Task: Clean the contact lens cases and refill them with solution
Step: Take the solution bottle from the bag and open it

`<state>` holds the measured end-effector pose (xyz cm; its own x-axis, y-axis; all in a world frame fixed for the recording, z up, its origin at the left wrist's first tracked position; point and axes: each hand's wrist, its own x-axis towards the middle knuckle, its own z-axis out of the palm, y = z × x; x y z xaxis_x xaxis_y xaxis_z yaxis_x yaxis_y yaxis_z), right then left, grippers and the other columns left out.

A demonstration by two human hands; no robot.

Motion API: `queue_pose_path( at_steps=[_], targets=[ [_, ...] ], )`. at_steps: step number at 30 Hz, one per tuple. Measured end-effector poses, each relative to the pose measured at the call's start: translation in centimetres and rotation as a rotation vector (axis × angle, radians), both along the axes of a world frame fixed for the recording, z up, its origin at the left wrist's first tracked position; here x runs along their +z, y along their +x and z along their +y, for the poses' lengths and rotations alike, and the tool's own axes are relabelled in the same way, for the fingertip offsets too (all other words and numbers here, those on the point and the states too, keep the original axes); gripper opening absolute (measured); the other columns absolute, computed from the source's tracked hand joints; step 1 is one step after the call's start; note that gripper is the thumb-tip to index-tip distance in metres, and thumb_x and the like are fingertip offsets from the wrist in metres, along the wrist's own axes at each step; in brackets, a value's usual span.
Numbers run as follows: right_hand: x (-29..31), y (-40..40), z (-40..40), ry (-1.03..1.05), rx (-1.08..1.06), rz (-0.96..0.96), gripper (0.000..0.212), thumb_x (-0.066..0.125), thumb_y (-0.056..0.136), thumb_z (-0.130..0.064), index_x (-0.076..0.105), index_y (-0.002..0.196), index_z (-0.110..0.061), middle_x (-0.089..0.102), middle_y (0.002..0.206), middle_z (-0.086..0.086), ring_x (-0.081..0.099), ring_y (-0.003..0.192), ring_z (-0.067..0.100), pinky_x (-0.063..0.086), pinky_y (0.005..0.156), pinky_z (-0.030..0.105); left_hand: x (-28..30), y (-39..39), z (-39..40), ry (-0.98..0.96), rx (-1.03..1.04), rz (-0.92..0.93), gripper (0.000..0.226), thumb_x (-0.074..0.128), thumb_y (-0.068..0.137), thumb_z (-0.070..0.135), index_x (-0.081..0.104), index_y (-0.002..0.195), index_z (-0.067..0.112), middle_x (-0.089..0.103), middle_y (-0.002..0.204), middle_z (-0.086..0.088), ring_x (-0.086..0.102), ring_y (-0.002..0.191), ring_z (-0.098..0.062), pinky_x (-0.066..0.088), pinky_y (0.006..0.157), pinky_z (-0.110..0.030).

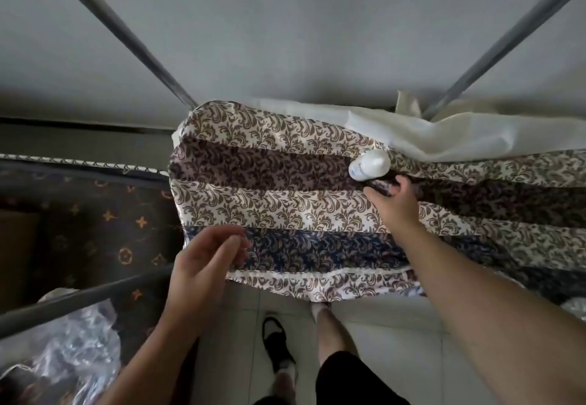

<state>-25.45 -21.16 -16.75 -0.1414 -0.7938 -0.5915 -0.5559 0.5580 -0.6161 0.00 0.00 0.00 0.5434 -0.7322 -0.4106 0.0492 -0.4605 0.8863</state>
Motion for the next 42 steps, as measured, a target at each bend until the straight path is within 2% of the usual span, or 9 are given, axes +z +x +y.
queue_pose_path(
  at_steps=[5,10,18,21,23,27,31,35,42],
  targets=[
    [-4.0,2.1,-3.4,-0.066,-0.072,-0.066,0.093,0.087,0.066,-0.046,0.036,0.144,-0.037,0.059,0.127,-0.005,0.057,0.107,0.016,0.043,0.084,0.033,-2.4,1.2,-1.4,0.007,0.006,0.03,0.009,0.067,0.095,0.019,0.075,0.1,0.02,0.076,0.09,-0.01,0.07,0.08,-0.02,0.058,0.073,-0.022],
    [-6.1,2.9,-4.4,-0.185,-0.075,-0.073,0.09,0.086,0.064,-0.046,0.045,0.143,-0.036,0.054,0.122,-0.016,0.052,0.11,0.009,0.041,0.089,0.028,-3.4,2.0,-1.9,0.01,0.031,0.023,0.025,0.063,0.086,0.039,0.075,0.102,0.023,0.076,0.092,-0.008,0.072,0.082,-0.021,0.058,0.074,-0.022],
    [1.9,3.3,-1.6,-0.267,-0.016,-0.23,0.068,0.086,0.067,-0.039,0.053,0.127,-0.039,0.062,0.115,-0.022,0.058,0.095,-0.019,0.043,0.074,0.007,-0.3,1.5,-1.8,-0.05,0.042,0.037,0.017,0.063,0.088,0.033,0.075,0.099,0.026,0.076,0.09,-0.008,0.072,0.082,-0.022,0.059,0.077,-0.026],
    [7.2,3.7,1.6,-0.301,0.032,-0.291,0.058,0.085,0.066,-0.039,0.054,0.114,-0.052,0.064,0.11,-0.021,0.062,0.094,-0.013,0.048,0.072,0.008,2.1,1.1,-0.5,-0.121,0.043,0.042,0.021,0.063,0.088,0.033,0.075,0.101,0.02,0.075,0.091,-0.009,0.071,0.082,-0.022,0.059,0.077,-0.026],
    [10.5,3.7,4.0,-0.316,0.057,-0.35,0.058,0.085,0.067,-0.04,0.058,0.117,-0.047,0.067,0.109,-0.015,0.066,0.095,-0.002,0.054,0.077,0.018,3.5,0.8,0.9,-0.151,0.032,0.039,0.017,0.064,0.09,0.028,0.075,0.101,0.02,0.076,0.09,-0.009,0.071,0.081,-0.019,0.059,0.075,-0.024],
    [17.2,2.8,10.3,-0.411,0.079,-0.434,0.047,0.085,0.068,-0.041,0.061,0.108,-0.05,0.068,0.097,-0.023,0.066,0.088,0.0,0.055,0.073,0.016,6.3,0.4,5.1,-0.17,-0.01,0.038,0.016,0.061,0.093,0.02,0.075,0.098,0.023,0.076,0.091,-0.007,0.071,0.08,-0.017,0.057,0.074,-0.021],
    [22.7,1.2,17.6,-0.47,0.026,-0.453,0.046,0.085,0.066,-0.041,0.062,0.103,-0.052,0.068,0.1,-0.014,0.067,0.093,0.007,0.058,0.076,0.022,8.7,0.8,9.7,-0.202,-0.118,0.064,0.017,0.06,0.093,0.018,0.076,0.096,0.023,0.075,0.089,-0.009,0.068,0.08,-0.019,0.058,0.076,-0.025],
    [25.4,-0.8,26.0,-0.544,-0.129,-0.461,0.051,0.087,0.065,-0.045,0.063,0.109,-0.046,0.07,0.107,-0.005,0.069,0.099,0.018,0.058,0.076,0.028,10.3,1.7,14.3,-0.217,-0.236,0.07,0.017,0.06,0.094,0.02,0.076,0.098,0.022,0.075,0.09,-0.01,0.068,0.081,-0.017,0.058,0.077,-0.025],
    [27.3,-3.6,40.2,-0.551,-0.397,-0.442,0.062,0.088,0.063,-0.04,0.064,0.12,-0.037,0.073,0.111,-0.005,0.07,0.1,0.016,0.059,0.079,0.032,12.1,1.4,18.7,-0.224,-0.432,0.099,0.026,0.054,0.1,0.003,0.076,0.096,0.016,0.074,0.087,-0.01,0.067,0.074,-0.019,0.058,0.071,-0.026]
  ],
)
